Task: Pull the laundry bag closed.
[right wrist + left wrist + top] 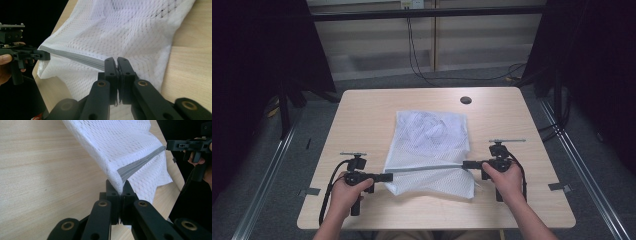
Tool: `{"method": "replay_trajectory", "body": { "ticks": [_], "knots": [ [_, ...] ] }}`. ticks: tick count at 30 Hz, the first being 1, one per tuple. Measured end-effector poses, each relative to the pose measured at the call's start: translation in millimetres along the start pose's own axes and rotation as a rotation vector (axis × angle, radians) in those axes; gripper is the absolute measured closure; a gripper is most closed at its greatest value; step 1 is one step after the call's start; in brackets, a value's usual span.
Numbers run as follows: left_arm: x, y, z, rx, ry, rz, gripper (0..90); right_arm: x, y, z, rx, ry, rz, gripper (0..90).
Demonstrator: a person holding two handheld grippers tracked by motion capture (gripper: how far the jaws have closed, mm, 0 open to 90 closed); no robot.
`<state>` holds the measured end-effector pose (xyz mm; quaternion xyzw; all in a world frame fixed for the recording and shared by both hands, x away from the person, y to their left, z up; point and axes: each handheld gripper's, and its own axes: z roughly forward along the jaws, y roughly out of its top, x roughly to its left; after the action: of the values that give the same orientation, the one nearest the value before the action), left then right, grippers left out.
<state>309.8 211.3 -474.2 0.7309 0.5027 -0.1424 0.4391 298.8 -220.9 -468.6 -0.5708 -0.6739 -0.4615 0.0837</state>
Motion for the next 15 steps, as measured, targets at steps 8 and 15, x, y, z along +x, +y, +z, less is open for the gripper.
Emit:
{"method": "replay_trajectory", "body": {
  "ticks": [8,15],
  "knots": [
    [-0.1,-0.3,0.6,0.006,-0.001,-0.003,88.2,-2.6,-1.1,-2.3,0.005,-0.006,0.003,87.8],
    [1.0,-0.4,0.2,0.006,-0.004,-0.006,88.2,-7.8,-0.9,-8.9,-0.009,-0.004,0.021,87.9]
  ]
}}
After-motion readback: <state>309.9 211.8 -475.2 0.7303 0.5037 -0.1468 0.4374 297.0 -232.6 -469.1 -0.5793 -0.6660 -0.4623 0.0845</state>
